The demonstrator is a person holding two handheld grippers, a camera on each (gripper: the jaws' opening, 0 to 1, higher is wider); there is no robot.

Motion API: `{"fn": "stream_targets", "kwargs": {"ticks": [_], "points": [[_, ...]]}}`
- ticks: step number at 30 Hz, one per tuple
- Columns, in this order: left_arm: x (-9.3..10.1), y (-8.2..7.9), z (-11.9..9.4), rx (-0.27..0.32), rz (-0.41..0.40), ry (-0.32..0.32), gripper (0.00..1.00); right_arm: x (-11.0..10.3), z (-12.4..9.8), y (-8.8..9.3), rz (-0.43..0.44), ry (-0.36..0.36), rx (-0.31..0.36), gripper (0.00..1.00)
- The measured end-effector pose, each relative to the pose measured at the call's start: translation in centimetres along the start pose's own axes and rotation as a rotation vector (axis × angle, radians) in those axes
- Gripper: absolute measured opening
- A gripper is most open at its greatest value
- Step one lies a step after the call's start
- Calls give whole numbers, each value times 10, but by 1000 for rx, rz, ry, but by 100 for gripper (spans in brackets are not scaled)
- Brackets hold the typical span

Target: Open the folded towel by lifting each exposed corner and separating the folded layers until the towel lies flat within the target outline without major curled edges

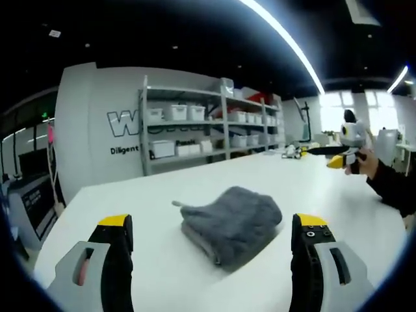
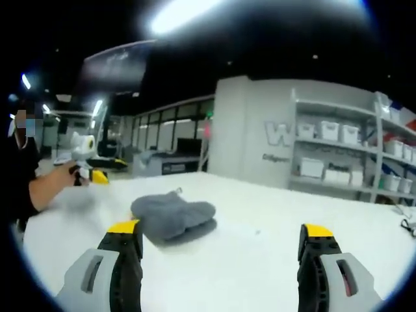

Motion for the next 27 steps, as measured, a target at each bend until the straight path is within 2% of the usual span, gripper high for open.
{"fn": "stream_targets", "kwargs": {"ticks": [8, 12, 14, 15, 16, 18, 20, 24, 27], "points": [[9, 8, 0, -21, 6, 5, 99, -1, 0, -4, 4, -2, 12, 100], [12, 7, 0, -7, -14, 20, 98, -4, 4, -3, 10, -4, 9, 100], [13, 1, 5, 34, -73, 45, 98, -6, 11, -5, -9, -28, -15, 100], [11, 0, 6, 39, -83, 56, 98, -6, 14, -8, -20, -35, -21, 100], [6, 0, 8, 18, -84, 52, 97, -5, 18, -14, -31, -41, -20, 100], [1, 1, 10, -39, -32, 49, 96, -2, 25, -25, -43, -40, -12, 100], [0, -3, 14, -47, -12, 55, 97, 2, 34, -37, -56, -41, -5, 100], [-10, -20, 22, -26, -19, 70, 98, 11, 48, -53, -51, -35, 32, 100], [-16, -24, 27, -5, -12, 80, 97, 17, 58, -52, -42, -29, 39, 100]]}}
Point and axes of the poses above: the point that each gripper's makers call its tool centre point, and the gripper's own axes: z roughly forward along the fingers, x roughly to its right, y roughly out of its underside, the point moved 7 cm from there along -z, roughly backward along the fingers, and after that the axes turned 9 degrees about x, right-handed, at the moved point
